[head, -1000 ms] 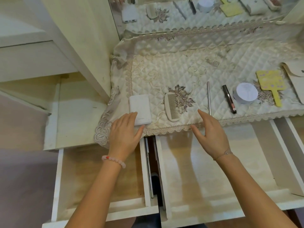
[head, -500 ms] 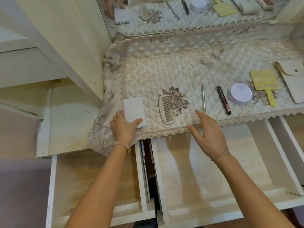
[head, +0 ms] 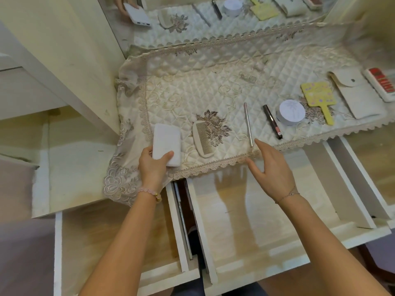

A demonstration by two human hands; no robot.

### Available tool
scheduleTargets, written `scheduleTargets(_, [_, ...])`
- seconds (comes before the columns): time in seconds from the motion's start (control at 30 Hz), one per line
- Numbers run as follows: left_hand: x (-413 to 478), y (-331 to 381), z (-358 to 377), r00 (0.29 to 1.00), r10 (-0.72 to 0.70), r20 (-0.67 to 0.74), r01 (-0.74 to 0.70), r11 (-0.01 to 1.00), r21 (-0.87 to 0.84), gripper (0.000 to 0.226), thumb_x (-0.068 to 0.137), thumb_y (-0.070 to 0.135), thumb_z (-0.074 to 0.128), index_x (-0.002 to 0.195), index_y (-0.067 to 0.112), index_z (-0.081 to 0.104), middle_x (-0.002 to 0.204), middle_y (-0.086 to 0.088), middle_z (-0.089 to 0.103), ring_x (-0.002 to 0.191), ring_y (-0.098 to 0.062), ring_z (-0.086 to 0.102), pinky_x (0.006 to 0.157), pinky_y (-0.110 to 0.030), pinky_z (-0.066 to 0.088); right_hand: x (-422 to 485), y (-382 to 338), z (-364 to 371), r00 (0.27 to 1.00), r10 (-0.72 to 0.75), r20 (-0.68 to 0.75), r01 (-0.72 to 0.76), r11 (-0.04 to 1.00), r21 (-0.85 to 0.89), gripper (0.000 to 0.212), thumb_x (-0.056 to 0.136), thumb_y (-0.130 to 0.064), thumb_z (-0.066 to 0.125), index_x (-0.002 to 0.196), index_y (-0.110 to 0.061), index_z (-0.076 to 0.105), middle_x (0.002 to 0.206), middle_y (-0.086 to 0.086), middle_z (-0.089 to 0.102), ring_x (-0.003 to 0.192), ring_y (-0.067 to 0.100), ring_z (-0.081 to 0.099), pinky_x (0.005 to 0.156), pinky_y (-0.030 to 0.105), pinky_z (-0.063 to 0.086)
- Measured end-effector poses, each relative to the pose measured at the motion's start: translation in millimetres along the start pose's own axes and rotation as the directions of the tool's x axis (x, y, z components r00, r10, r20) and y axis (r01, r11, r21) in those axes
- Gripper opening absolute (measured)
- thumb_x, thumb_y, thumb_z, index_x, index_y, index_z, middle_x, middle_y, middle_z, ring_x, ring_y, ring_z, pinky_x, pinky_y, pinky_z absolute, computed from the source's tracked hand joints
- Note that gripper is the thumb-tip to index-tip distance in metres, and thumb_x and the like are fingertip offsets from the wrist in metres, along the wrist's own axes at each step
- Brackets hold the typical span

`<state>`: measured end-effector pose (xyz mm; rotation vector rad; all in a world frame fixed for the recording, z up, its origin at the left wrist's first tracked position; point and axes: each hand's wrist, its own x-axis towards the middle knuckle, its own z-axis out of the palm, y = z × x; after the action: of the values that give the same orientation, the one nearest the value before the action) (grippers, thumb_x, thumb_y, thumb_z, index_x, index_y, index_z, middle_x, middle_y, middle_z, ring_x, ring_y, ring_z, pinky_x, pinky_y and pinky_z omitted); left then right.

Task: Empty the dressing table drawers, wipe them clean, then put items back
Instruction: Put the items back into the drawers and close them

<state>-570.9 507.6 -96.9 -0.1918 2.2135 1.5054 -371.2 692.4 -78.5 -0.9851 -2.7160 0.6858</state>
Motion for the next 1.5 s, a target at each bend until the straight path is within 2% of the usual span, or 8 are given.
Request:
scheduleTargets(0.1, [-12,3,0,0.997,-0.024,0.073,0.034,0.990,-0.137,0.052,0.077,0.005,0.074,0.123,0.003,0.049,0.109,-0.006,0.058,0.103,-0.026,0.060,0.077,-0.045,0.057,-7,5,-8,0.999,0.024,-0.028,-0.024,1.000,-0.009,0.055,0.091,-0.032,0.054,0.139,-0.009,0.038,0.139,0.008,0.047,0.129,0.023,0.041,0.106,0.032,0.031])
scheduleTargets(0.2, [-28,11,5,0.987,-0.021,0.161,0.058,0.972,-0.228,0.047,0.079,0.002,0.071,0.120,0.002,0.049,0.105,-0.006,0.059,0.091,-0.022,0.063,0.057,-0.034,0.059,-16,11,-16,0.997,0.037,-0.064,-0.038,0.999,-0.012,0.056,0.092,-0.033,0.053,0.140,-0.010,0.037,0.141,0.008,0.045,0.131,0.023,0.039,0.105,0.033,0.032])
scheduleTargets(0.3, [-45,18,13,0.975,-0.015,0.220,0.072,0.965,-0.254,0.046,0.079,0.005,0.072,0.119,0.006,0.048,0.105,-0.005,0.060,0.090,-0.020,0.064,0.053,-0.027,0.057,-25,20,-26,0.995,0.048,-0.091,-0.050,0.999,-0.017,0.056,0.092,-0.033,0.052,0.141,-0.011,0.036,0.142,0.007,0.044,0.130,0.022,0.038,0.104,0.033,0.033])
scheduleTargets(0.47, [-73,26,31,0.952,0.045,0.304,0.032,0.969,-0.245,0.049,0.079,0.007,0.072,0.122,0.004,0.049,0.112,-0.011,0.062,0.096,-0.024,0.065,0.068,-0.037,0.059,-38,47,-49,0.989,0.035,-0.147,-0.040,0.999,-0.029,0.056,0.092,-0.032,0.054,0.140,-0.010,0.037,0.140,0.008,0.046,0.130,0.024,0.041,0.105,0.035,0.034])
scheduleTargets(0.77, [-141,23,106,0.958,0.094,0.270,-0.031,0.973,-0.228,0.042,0.079,0.007,0.071,0.116,0.005,0.052,0.114,-0.013,0.062,0.099,-0.025,0.063,0.081,-0.040,0.055,-61,142,-108,0.985,0.020,-0.171,-0.030,0.998,-0.055,0.056,0.092,-0.036,0.051,0.142,-0.013,0.035,0.143,0.005,0.043,0.134,0.022,0.036,0.109,0.035,0.030])
scheduleTargets(0.97, [-205,25,192,0.953,0.089,0.288,-0.001,0.956,-0.294,0.037,0.082,0.004,0.068,0.114,0.006,0.049,0.108,-0.009,0.061,0.095,-0.023,0.063,0.082,-0.039,0.055,-68,225,-157,0.987,0.002,-0.163,-0.007,1.000,-0.028,0.062,0.090,-0.046,0.041,0.140,-0.010,0.038,0.142,0.006,0.044,0.132,0.022,0.039,0.109,0.033,0.030])
scheduleTargets(1.23, [-252,41,287,0.936,0.075,0.345,0.045,0.944,-0.326,0.043,0.081,0.005,0.069,0.118,0.006,0.048,0.107,-0.003,0.062,0.093,-0.019,0.064,0.063,-0.025,0.057,-63,306,-204,0.989,0.048,-0.138,-0.056,0.997,-0.059,0.057,0.094,-0.039,0.047,0.143,-0.015,0.031,0.146,0.004,0.038,0.136,0.017,0.032,0.111,0.033,0.027])
scheduleTargets(1.5, [-241,63,349,0.923,0.060,0.379,0.044,0.965,-0.260,0.048,0.080,0.010,0.071,0.122,0.005,0.049,0.117,-0.007,0.061,0.102,-0.021,0.064,0.069,-0.027,0.057,-24,347,-217,0.988,0.081,-0.133,-0.089,0.994,-0.060,0.057,0.094,-0.038,0.047,0.144,-0.016,0.031,0.147,0.003,0.037,0.137,0.016,0.029,0.110,0.030,0.026])
